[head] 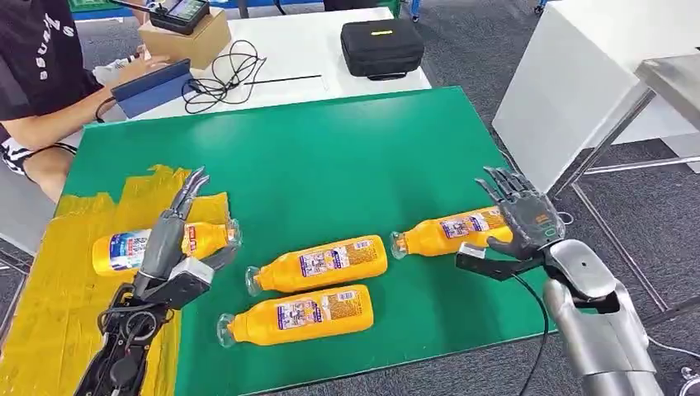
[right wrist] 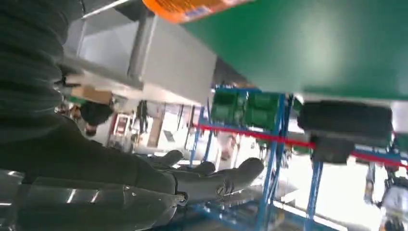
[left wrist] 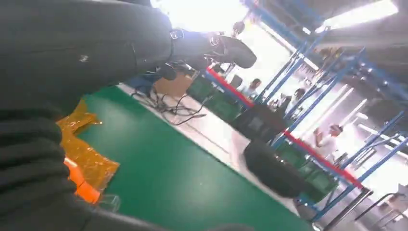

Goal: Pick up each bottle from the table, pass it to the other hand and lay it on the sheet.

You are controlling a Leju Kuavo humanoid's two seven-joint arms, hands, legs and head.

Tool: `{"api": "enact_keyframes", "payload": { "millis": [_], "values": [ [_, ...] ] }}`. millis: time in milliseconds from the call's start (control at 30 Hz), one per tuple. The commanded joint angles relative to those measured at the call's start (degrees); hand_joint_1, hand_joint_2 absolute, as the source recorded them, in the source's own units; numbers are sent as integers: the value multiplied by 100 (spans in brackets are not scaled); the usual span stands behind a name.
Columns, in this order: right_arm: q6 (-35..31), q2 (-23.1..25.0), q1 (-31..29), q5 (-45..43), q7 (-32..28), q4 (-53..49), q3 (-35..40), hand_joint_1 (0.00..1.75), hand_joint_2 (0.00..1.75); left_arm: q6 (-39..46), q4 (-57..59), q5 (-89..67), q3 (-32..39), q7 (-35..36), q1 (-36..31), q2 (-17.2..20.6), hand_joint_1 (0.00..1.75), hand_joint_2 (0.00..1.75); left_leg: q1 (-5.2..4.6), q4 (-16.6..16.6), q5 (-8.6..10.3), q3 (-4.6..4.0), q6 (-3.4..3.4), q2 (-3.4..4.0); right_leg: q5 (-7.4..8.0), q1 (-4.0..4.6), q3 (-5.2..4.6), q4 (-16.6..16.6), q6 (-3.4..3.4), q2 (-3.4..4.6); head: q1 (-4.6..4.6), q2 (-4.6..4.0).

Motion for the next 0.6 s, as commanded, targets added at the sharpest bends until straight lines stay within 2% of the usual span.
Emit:
{"api": "enact_keyframes", "payload": {
  "millis": [33, 367, 400, 500, 600],
  "values": [
    [77, -73, -497, -37, -30, 939, 188, 0, 175, -33, -297, 18, 201, 6, 79, -58, 0, 175, 13, 3, -14, 21, -19, 22, -6, 14, 21, -5, -15, 14, 0, 0],
    [77, -73, -497, -37, -30, 939, 188, 0, 175, -33, -297, 18, 201, 6, 79, -58, 0, 175, 10, 1, -8, 14, -12, 16, -3, 12, 14, -5, -9, 10, 0, 0],
    [344, -92, -530, -211, -55, 988, 223, 0, 175, -28, -233, 73, 225, -40, 38, -74, 0, 175, 17, 5, -17, 24, -19, 24, -7, 19, 25, -5, -15, 15, 2, 0],
    [678, -213, -924, -351, -125, 1607, 378, 0, 175, -91, -281, 310, 296, -112, 32, -109, 0, 175, 9, 3, -8, 11, -11, 20, -1, 10, 10, -2, -9, 14, 0, 0],
    [859, -271, -1645, -561, -337, 2692, 655, 0, 175, -201, -376, 501, 305, -142, 30, -153, 0, 175, 8, 4, -7, 9, -11, 27, 2, 9, 7, -2, -8, 21, 0, 0]
  ]
}}
